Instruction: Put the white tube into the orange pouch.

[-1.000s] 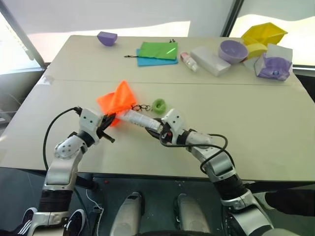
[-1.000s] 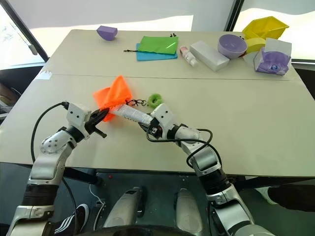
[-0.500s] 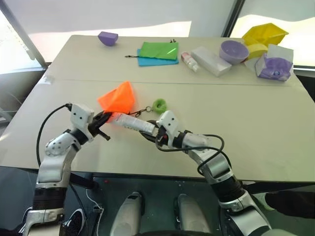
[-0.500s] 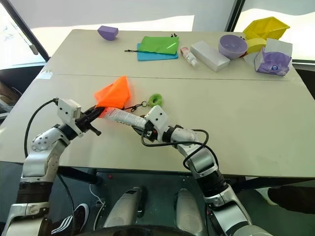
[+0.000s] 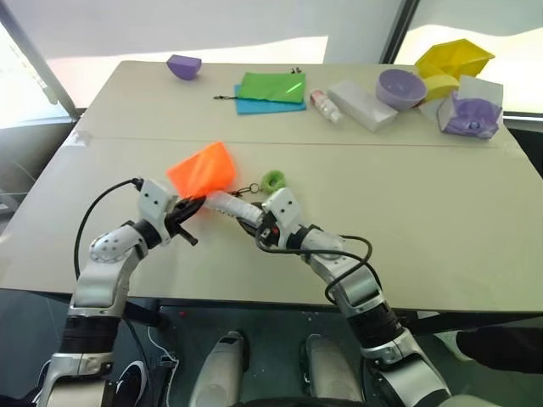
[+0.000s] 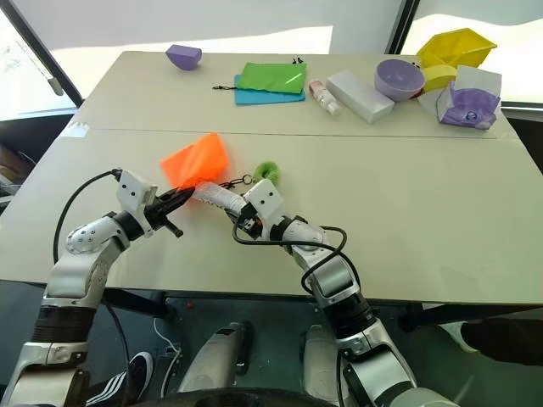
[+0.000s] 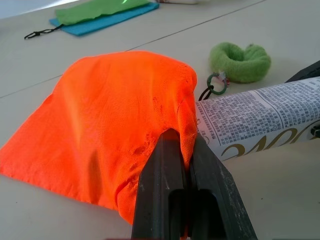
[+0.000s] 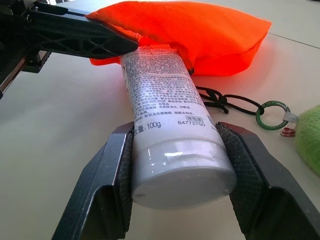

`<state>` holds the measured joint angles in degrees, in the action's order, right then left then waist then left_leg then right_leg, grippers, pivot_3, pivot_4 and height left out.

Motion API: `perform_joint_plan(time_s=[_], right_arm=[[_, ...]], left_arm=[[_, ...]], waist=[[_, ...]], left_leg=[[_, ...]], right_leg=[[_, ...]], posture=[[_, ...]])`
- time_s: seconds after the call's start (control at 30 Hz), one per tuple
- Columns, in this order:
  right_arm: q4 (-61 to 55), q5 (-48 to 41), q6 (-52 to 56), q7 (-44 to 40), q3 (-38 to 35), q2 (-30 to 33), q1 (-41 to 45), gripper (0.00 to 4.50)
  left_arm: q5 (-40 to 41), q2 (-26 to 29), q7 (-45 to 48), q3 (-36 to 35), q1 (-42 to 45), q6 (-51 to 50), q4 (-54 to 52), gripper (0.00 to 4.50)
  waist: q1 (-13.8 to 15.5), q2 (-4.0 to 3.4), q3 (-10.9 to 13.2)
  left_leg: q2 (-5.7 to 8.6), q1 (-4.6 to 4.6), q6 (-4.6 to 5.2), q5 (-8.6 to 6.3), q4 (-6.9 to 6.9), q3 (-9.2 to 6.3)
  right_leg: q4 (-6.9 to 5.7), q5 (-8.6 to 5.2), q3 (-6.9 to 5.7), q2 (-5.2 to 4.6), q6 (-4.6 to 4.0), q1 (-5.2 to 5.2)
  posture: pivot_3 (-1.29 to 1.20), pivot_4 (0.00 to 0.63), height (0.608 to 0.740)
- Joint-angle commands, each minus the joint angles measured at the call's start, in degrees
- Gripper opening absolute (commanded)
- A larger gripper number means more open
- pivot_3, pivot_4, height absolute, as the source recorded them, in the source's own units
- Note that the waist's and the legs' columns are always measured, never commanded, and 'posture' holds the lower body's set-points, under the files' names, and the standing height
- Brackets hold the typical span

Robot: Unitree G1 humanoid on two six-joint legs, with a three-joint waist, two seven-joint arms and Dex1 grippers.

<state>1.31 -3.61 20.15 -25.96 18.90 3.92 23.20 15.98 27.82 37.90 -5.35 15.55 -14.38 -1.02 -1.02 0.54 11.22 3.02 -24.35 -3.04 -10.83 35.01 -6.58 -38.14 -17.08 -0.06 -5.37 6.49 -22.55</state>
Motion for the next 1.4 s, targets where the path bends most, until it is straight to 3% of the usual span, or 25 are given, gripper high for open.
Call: perform_joint_plan(time_s=[0.03, 0.2, 0.4, 0.53, 0.6, 0.73, 1.17, 1.4], right_arm=[[-1.4, -1.1, -2.5, 1.7, -1.9, -2.3, 0.8, 2.29], [-3.3, -3.2, -3.0, -3.1, -0.9, -2.0, -0.4, 2.29], [-0.9, -4.5, -5.2, 3.9, -8.4, -5.6, 2.7, 2.29], [-0.5, -5.8, -3.8, 4.4, -9.7, -5.9, 2.3, 2.29], [-0.5, -5.5, -3.6, 4.0, -9.0, -5.6, 1.9, 2.29], [-1.7, -2.0, -5.2, -3.2, -0.2, -0.9, -1.0, 2.29], [4.7, 6.4, -9.7, -2.1, 2.2, 1.9, 3.4, 2.29], [0.1, 5.9, 2.6, -9.7, 4.8, 4.7, 6.4, 2.29]], left_arm=[[0.8, -0.4, -1.1, 0.4, 0.2, -1.8, -5.0, 0.00], [0.5, -0.2, -2.1, -0.3, 0.9, -3.4, -5.6, 0.00], [1.1, -0.7, -2.6, -0.1, 0.9, -5.5, -8.1, 0.00], [1.3, -1.3, -3.4, 0.2, 0.7, -6.6, -9.6, 0.00], [1.3, -1.6, -3.6, 0.2, 0.7, -6.7, -9.8, 0.00], [2.0, -3.0, -5.4, -0.7, 1.4, -7.1, -11.2, 0.00], [2.5, -2.4, -5.1, -1.1, 1.3, -7.9, -11.2, 0.00], [2.0, -2.9, -4.9, -0.2, 0.6, -7.7, -11.4, 0.00]], waist=[[0.0, 0.00, 0.0], [-0.1, 0.00, 0.0], [-0.1, 0.00, 0.0], [0.0, 0.00, 0.0], [0.0, 0.00, 0.0], [0.0, 0.00, 0.0], [0.0, 0.00, 0.0], [-0.2, 0.00, 0.0]], left_leg=[[0.00, 0.00, 0.00, 0.00, 0.00, 0.01], [0.00, 0.00, 0.00, 0.00, -0.02, 0.01], [-0.01, 0.00, -0.02, 0.01, -0.01, 0.00], [-0.01, 0.01, -0.04, 0.03, -0.01, -0.01], [-0.01, 0.01, -0.04, 0.03, -0.04, -0.01], [0.00, 0.01, -0.04, 0.03, -0.05, 0.01], [-0.08, 0.02, -0.10, 0.10, -0.02, 0.00], [-0.10, 0.02, -0.10, 0.10, -0.02, -0.01]], right_leg=[[0.01, 0.00, 0.01, -0.01, 0.00, 0.00], [0.00, 0.00, 0.00, 0.01, 0.00, -0.01], [-0.02, 0.01, 0.01, 0.02, -0.01, -0.01], [-0.01, 0.02, 0.01, 0.02, -0.02, 0.01], [-0.01, 0.02, 0.01, 0.02, -0.02, -0.01], [0.00, 0.02, 0.01, 0.02, -0.02, -0.02], [-0.01, 0.06, 0.01, 0.13, -0.10, -0.01], [0.00, 0.07, 0.01, 0.13, -0.10, -0.02]], posture=[[0.00, 0.150, 0.740], [0.00, 0.150, 0.740], [0.00, 0.150, 0.740], [0.00, 0.150, 0.740], [0.00, 0.150, 0.740], [0.00, 0.150, 0.740], [0.00, 0.150, 0.740], [0.00, 0.150, 0.740]])
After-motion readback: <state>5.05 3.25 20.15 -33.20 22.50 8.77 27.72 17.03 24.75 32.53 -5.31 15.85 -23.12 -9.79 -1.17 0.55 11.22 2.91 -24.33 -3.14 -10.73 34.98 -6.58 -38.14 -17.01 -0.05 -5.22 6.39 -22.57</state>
